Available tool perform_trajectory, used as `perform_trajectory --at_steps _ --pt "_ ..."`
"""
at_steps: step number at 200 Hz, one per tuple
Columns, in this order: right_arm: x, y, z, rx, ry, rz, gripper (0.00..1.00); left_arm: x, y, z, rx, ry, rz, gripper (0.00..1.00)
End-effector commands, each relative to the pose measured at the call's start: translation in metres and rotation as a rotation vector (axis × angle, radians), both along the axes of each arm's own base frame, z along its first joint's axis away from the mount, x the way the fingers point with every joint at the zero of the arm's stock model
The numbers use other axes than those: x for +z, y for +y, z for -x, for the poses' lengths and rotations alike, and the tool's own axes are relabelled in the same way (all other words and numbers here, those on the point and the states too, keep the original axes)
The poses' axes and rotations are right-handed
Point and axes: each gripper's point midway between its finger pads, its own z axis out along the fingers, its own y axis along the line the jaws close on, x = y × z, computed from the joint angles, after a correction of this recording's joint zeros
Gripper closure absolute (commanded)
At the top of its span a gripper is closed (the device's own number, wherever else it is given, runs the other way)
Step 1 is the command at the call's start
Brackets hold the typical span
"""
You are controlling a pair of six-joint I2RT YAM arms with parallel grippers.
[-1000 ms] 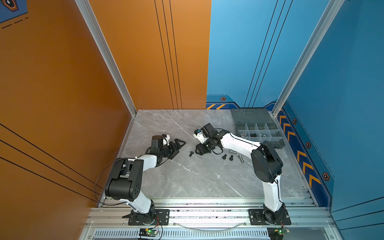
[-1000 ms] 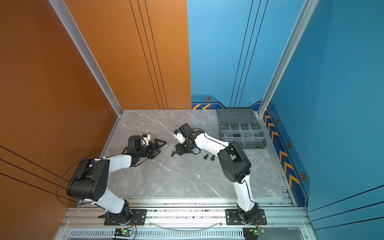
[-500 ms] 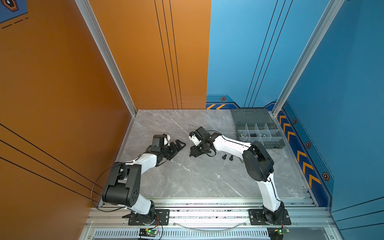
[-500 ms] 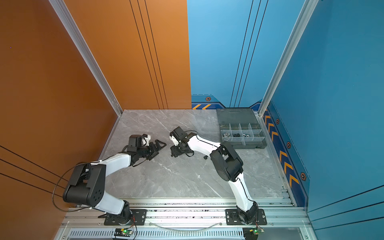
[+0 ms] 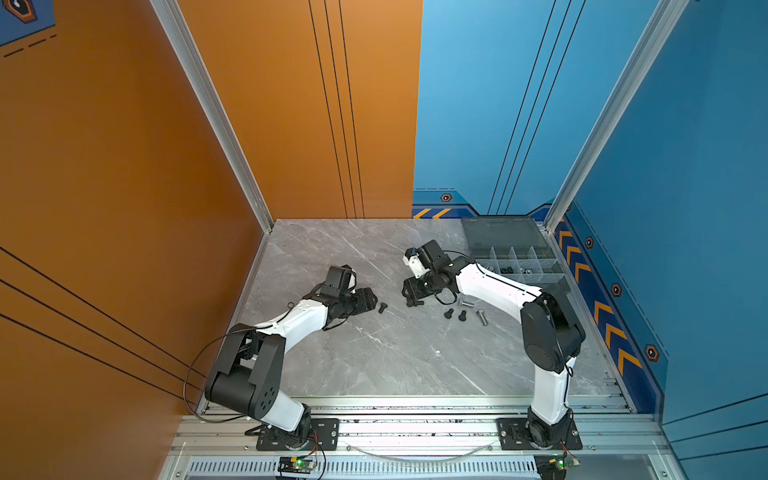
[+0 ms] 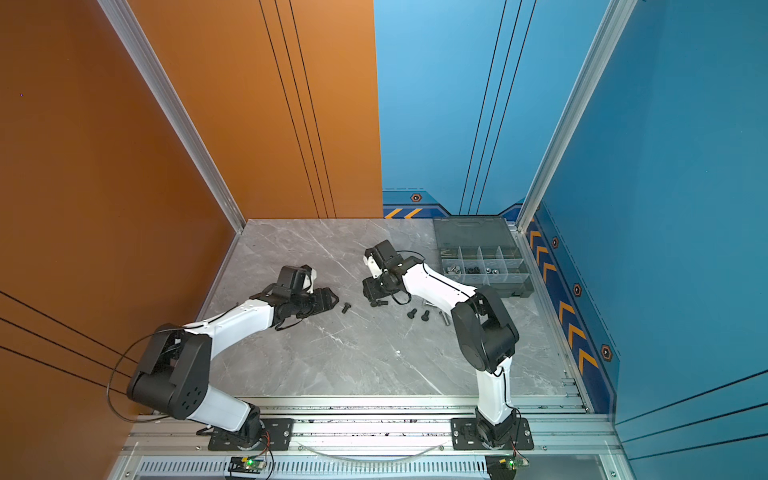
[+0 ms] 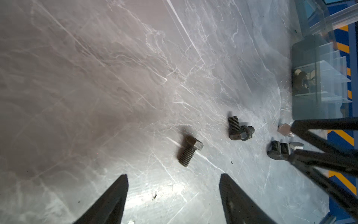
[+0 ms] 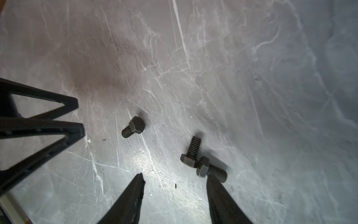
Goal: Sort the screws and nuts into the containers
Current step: 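Grasp a black bolt with the left gripper while the right gripper hovers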
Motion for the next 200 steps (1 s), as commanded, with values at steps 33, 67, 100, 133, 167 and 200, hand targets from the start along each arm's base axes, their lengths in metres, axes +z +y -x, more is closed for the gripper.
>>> perform_trajectory --at_steps 33,67,100,133,167,200 --pt "0.019 -0.015 -0.008 -0.049 -0.025 -0.043 0.45 -0.017 -0.011 -0.011 -0.048 -0.007 -0.066 0.31" --pt "0.017 -0.021 -0.01 -0.067 -0.016 -0.053 0.45 -0.026 -0.017 -0.013 -0.067 0.002 -0.086 0.35" --pt "0.017 -0.023 -0.011 -0.072 -0.012 -0.061 0.45 -0.032 -0.025 -0.014 -0.091 0.005 -0.103 0.38" --pt "0.015 -0.026 -0.012 -0.08 -0.005 -0.06 0.45 -0.035 -0.033 -0.014 -0.132 0.011 -0.148 0.38" --pt "0.013 -0.028 -0.012 -0.084 -0.002 -0.062 0.44 -0.039 -0.039 -0.013 -0.164 0.023 -0.199 0.39" --pt "0.012 -0.029 -0.011 -0.088 0.0 -0.06 0.45 -0.044 -0.046 -0.014 -0.186 0.036 -0.225 0.41"
